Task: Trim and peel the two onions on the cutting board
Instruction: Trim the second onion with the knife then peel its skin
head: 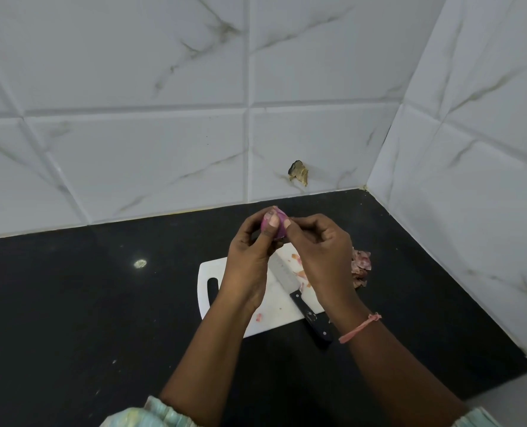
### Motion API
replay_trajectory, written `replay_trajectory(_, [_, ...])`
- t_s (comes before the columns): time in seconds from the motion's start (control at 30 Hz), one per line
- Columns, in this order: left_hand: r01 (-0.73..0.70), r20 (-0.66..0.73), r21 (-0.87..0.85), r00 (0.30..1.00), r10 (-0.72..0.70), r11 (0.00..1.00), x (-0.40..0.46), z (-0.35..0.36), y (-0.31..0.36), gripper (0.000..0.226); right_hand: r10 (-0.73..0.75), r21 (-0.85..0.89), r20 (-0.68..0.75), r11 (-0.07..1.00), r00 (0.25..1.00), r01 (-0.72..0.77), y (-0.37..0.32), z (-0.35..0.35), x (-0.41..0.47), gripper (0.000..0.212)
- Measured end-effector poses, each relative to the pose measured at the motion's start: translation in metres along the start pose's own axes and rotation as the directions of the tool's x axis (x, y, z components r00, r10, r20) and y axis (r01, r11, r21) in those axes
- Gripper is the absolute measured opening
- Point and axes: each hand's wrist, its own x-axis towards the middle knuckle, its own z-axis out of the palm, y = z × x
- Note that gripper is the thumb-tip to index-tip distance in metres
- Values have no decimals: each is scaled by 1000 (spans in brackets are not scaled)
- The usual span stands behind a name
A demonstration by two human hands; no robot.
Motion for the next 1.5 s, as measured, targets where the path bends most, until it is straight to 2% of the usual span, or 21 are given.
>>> replay_trajectory(0.3, [-42,-2,-11,999,42,999,-2,4,0,46,-53,-4,-33,999,998,53,1,3,-2,12])
replay_trajectory(0.43, [-49,55,26,997,48,998,-2,-2,3,42,-52,1,66,999,996,52,-3,-2,1,20])
replay_trajectory(0.53, [-65,108,75,993,57,995,-1,-8,6,44,-129,-54,172,989,977,140,-3,-7,8,24])
replay_trajectory(0.7, [-76,106,107,992,64,991,-1,-7,8,44,-297,-118,92,945,950,307,1,-7,8,15])
replay_trajectory(0.9, [-14,56,-4,998,14,1000,-3,-3,10,33,-209,-46,6,977,978,209,5,-5,6,17])
replay_trajectory(1.1, [115,67,-134,992,-107,984,-2,-2,13,37,-337,-55,97,938,937,343,7,-5,7,14])
replay_trajectory(1.33, [196,98,-206,979,-179,959,-1,-6,14,34,-251,86,148,967,957,240,7,-5,7,34])
replay_trajectory(1.5, [199,104,-298,979,-176,933,-1,-6,16,29,-268,9,127,963,955,269,8,-7,7,30])
